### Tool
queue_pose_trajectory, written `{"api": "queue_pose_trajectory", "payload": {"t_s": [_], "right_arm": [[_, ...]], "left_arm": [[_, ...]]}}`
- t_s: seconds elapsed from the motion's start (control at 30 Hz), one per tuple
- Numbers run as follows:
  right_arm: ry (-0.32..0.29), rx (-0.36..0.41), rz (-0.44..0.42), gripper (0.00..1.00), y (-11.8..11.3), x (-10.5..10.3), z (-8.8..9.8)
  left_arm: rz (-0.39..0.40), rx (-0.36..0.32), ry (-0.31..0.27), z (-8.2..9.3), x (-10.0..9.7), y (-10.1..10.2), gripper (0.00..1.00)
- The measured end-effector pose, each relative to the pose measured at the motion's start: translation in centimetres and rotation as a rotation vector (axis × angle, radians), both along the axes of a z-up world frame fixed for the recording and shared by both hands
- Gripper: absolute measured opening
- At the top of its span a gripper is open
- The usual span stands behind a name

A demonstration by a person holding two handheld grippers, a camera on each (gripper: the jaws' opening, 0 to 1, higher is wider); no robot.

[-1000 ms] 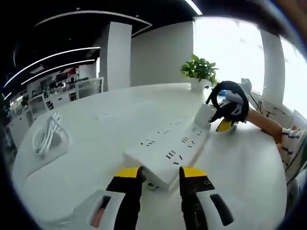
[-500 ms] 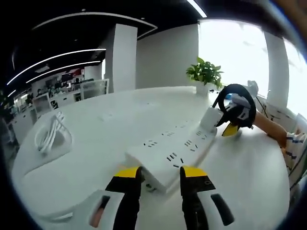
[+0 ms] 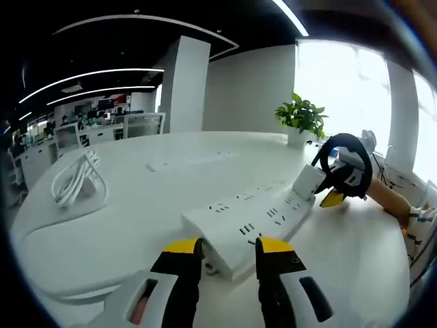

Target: Straighten the power strip on the desk, plug the charger into it

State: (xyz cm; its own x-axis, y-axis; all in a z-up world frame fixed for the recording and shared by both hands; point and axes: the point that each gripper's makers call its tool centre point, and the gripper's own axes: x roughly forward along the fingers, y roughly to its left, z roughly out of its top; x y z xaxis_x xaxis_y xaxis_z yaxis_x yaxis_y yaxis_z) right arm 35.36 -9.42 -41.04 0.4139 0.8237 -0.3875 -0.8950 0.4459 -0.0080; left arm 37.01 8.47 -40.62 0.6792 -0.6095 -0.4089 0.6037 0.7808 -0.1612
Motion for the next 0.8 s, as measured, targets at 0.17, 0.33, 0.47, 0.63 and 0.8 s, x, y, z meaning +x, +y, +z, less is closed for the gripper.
{"api": "queue_pose_trajectory", "payload": {"t_s": [0.17,0.33,0.47,0.63,0.8], "right_arm": [[0.001,-0.001,-0.008,0.22,0.09,0.07,0.02],[0.003,0.001,-0.013,0.22,0.20,0.01,-0.02],[0.003,0.001,-0.020,0.21,0.27,0.09,-0.01],[0.004,0.002,-0.024,0.21,0.25,0.19,0.00],[0.004,0.002,-0.030,0.21,0.28,0.24,-0.01]], "left_arm": [[0.013,-0.025,0.004,-0.11,0.24,-0.30,0.32],[0.029,-0.050,0.008,0.04,0.24,-0.34,0.31],[0.039,-0.063,0.008,0.00,0.60,-0.17,0.31],[0.040,-0.068,0.007,0.07,0.56,-0.37,0.32],[0.038,-0.070,0.004,-0.11,0.76,-0.21,0.33]]}}
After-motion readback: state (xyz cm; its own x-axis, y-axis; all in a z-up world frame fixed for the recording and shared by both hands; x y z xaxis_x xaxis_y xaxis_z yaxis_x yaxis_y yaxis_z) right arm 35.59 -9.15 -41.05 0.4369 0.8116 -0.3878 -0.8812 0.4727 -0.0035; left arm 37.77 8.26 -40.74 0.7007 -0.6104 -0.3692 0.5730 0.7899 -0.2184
